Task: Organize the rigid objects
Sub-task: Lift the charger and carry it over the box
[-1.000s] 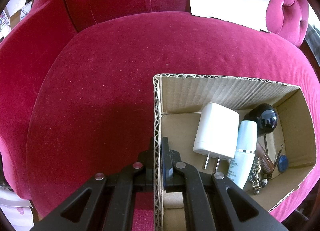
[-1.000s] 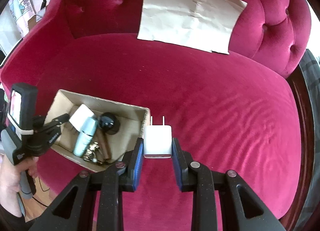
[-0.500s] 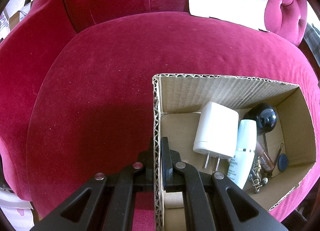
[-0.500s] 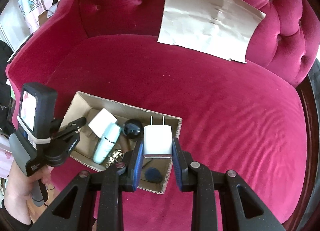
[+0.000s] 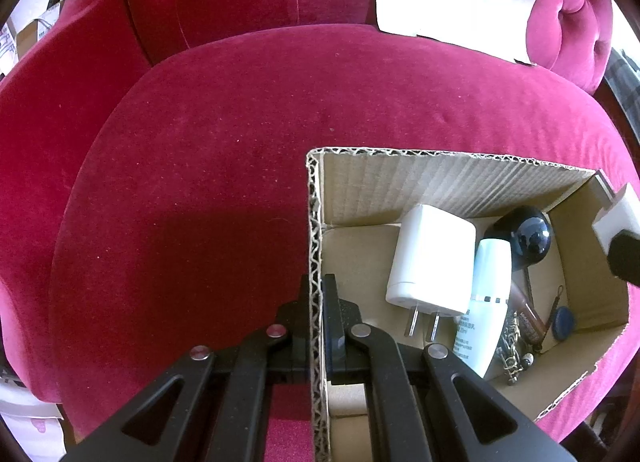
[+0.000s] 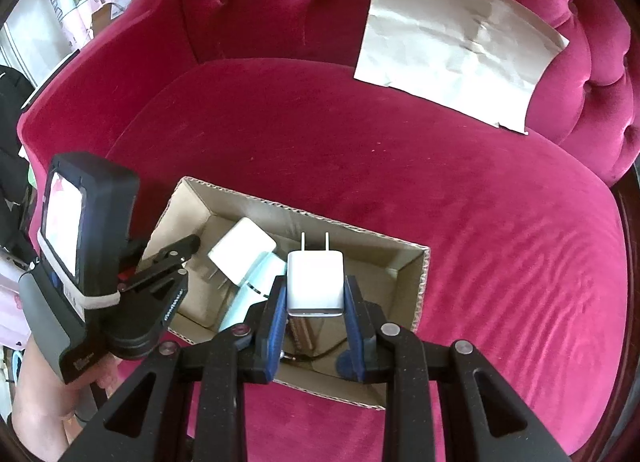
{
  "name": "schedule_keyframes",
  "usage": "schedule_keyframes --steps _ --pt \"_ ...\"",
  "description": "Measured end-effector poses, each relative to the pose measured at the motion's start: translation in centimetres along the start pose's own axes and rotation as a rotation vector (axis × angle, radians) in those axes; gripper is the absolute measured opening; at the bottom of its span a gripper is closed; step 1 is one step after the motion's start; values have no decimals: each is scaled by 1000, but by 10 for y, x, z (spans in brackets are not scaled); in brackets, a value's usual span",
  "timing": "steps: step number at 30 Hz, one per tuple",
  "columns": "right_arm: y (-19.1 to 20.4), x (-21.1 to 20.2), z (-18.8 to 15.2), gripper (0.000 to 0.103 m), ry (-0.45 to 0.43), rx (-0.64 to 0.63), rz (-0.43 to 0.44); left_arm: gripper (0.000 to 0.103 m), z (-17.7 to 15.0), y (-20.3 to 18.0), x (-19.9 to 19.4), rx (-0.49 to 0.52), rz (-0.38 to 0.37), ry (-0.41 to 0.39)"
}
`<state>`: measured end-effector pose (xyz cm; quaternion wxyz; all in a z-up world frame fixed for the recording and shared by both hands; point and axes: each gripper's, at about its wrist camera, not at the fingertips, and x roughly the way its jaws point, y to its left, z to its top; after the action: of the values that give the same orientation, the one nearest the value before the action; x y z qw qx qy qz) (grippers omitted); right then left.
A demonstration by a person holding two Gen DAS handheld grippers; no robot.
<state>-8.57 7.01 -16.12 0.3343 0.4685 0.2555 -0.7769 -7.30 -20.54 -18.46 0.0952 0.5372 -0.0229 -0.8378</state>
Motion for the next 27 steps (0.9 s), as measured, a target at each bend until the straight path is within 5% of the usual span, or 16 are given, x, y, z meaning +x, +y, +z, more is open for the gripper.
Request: schedule_keyframes --steps 27 --pt "22 33 7 28 21 -1 37 3 -4 -3 -1 5 1 -4"
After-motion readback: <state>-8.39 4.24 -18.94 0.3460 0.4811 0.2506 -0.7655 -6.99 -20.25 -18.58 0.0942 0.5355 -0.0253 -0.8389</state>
